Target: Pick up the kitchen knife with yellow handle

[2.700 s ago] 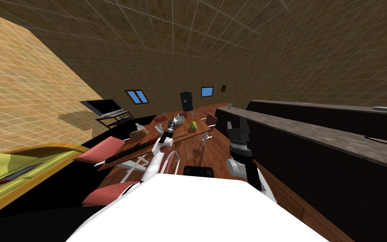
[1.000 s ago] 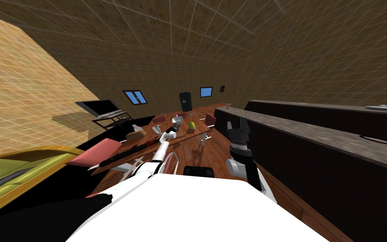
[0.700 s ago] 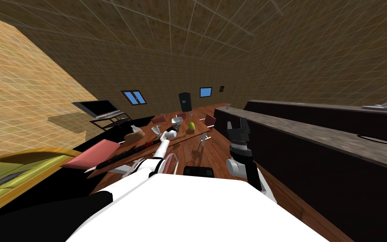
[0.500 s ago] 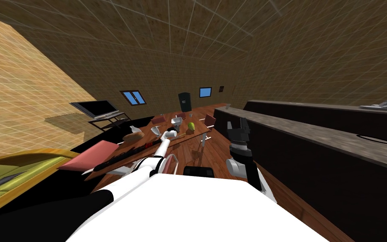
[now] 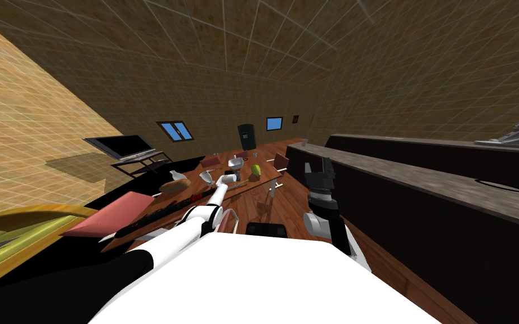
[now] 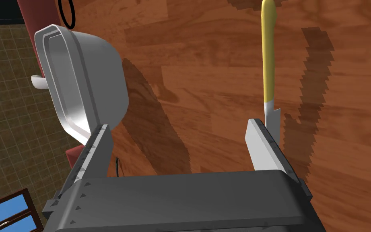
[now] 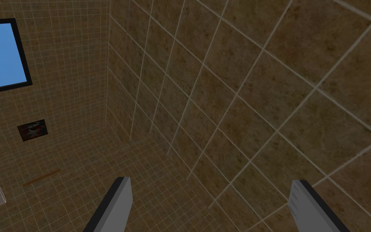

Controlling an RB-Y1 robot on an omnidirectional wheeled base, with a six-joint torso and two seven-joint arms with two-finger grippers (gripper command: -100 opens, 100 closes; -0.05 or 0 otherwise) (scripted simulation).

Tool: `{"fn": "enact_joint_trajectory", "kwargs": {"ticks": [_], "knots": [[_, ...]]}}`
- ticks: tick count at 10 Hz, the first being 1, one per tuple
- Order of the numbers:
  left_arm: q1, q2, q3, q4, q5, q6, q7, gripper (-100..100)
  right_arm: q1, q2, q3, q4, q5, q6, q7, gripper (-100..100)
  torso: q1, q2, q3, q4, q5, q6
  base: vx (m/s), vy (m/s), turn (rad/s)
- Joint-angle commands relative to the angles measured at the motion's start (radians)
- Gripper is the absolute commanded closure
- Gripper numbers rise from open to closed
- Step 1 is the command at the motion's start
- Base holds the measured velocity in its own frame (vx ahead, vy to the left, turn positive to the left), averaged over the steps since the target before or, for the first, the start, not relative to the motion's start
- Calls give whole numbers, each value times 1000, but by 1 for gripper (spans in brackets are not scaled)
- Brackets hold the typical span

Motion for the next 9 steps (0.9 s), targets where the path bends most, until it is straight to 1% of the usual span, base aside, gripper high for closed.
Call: {"fn": "enact_joint_trajectory", "kwargs": {"ticks": [1, 2, 3, 4, 5, 6, 7, 8, 9], "knots": [[-13, 5, 7, 50, 14, 50, 15, -100, 0, 0, 0, 0, 0, 0, 0, 0, 0, 0, 0, 0, 0, 0, 55, 24, -47], [-13, 5, 7, 55, 14, 73, 15, -100, 0, 0, 0, 0, 0, 0, 0, 0, 0, 0, 0, 0, 0, 0, 49, 22, -26], [-32, 13, 13, 98, 29, 99, 24, -100, 0, 0, 0, 0, 0, 0, 0, 0, 0, 0, 0, 0, 0, 0, 58, 29, -47], [-32, 13, 13, 108, 29, 122, 24, -100, 0, 0, 0, 0, 0, 0, 0, 0, 0, -1, 0, 0, 0, 0, 48, 27, -33], [-48, 21, 19, 140, 44, 156, 33, -100, 0, 0, 0, 0, 0, 0, 0, 0, 0, 0, 0, 0, 0, 0, 60, 21, -65], [-48, 21, 19, 158, 44, 167, 33, -100, 0, 0, 0, 0, 0, 0, 0, 0, 0, -1, 0, 0, 0, 0, 59, 23, -25], [-62, 29, 25, 188, 59, 205, 41, -100, 0, 0, 0, 0, 0, 0, 0, 0, 0, -1, 0, 0, 0, 0, 72, 46, -43], [-62, 29, 25, 206, 59, 210, 41, -100, 0, 0, 0, 0, 0, 0, 0, 0, 1, -1, -1, 0, 0, 0, 59, 33, -36], [-73, 37, 31, 230, 72, 249, 49, -100, 0, 0, 0, 0, 0, 0, 0, 0, 1, -1, 0, 0, 0, 0, 70, 28, -65]]}}
